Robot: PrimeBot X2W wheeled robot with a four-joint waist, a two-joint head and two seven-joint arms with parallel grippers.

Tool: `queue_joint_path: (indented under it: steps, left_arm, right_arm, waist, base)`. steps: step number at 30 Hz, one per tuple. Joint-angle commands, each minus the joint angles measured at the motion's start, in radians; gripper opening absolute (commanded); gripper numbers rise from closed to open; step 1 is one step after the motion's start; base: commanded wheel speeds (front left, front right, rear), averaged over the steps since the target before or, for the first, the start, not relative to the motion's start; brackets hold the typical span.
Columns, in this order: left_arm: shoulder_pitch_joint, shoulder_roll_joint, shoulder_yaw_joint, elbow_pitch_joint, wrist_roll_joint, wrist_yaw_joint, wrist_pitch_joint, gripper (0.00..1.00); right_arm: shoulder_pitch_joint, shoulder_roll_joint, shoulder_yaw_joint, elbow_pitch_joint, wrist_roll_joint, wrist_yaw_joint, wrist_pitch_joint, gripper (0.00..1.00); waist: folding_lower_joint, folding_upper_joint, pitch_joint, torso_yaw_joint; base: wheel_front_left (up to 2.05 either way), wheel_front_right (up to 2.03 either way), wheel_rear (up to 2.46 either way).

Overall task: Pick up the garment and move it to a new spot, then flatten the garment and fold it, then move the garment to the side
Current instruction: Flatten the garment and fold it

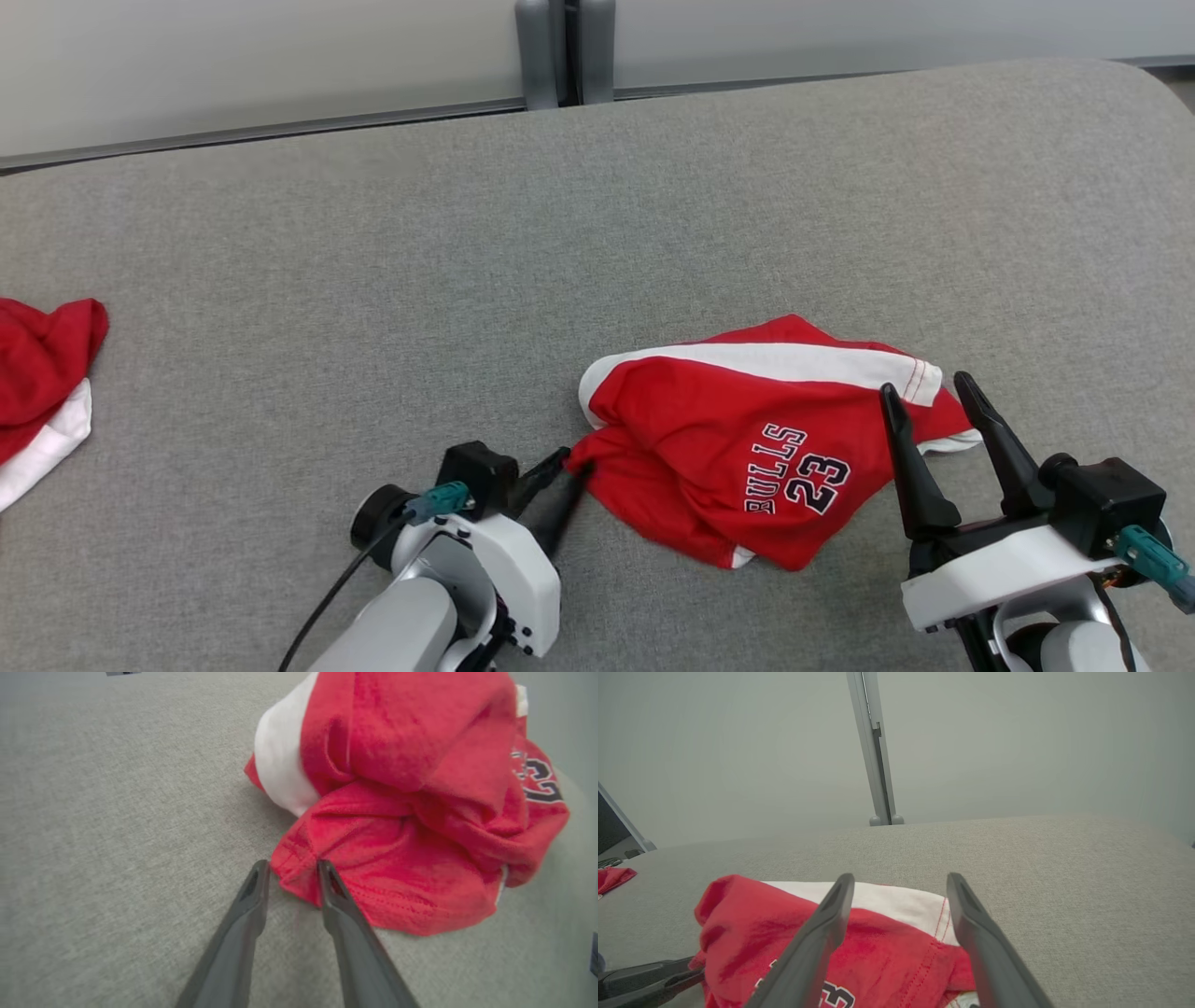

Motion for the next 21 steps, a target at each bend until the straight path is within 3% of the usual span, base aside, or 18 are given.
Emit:
queue_joint_path:
  steps: [1,6,10,17,21]
  left_arm:
    - [-0.029,0.001,0.014,0.030,-0.014,-0.006,-0.030,0.00]
    - [-0.052,0.009,0.042,0.047,-0.023,-0.006,-0.106,0.00]
    - [-0.072,0.043,0.094,-0.011,-0.012,0.025,-0.156,0.00]
    - [0.000,0.138,0.172,-0.292,0.038,0.108,-0.173,0.00]
    - [0.090,0.184,0.153,-0.472,0.055,0.137,-0.143,0.00]
  right_arm:
    - [-0.014,0.001,-0.007,0.000,0.003,0.000,-0.011,1.00]
    - [-0.018,0.003,-0.022,-0.002,0.004,0.000,-0.019,1.00]
    - [-0.022,0.005,-0.034,0.000,0.001,0.000,-0.018,1.00]
    - [-0.007,0.012,-0.050,0.008,0.006,0.000,-0.013,1.00]
    - [-0.003,0.016,-0.051,0.009,0.009,0.000,-0.008,1.00]
  waist:
    - [-0.0001,0.0000,0.009,-0.002]
    - [-0.0001,0.0000,0.013,0.015]
    - [-0.0001,0.0000,0.008,0.039]
    - [-0.0001,0.0000,-0.014,0.093]
    - [-0.0001,0.0000,-0.019,0.116]
  base:
    - [0.00,0.00,0.00]
    - [0.00,0.00,0.00]
    - [0.00,0.00,0.00]
    - [0.00,0.00,0.00]
    - [0.00,0.00,0.00]
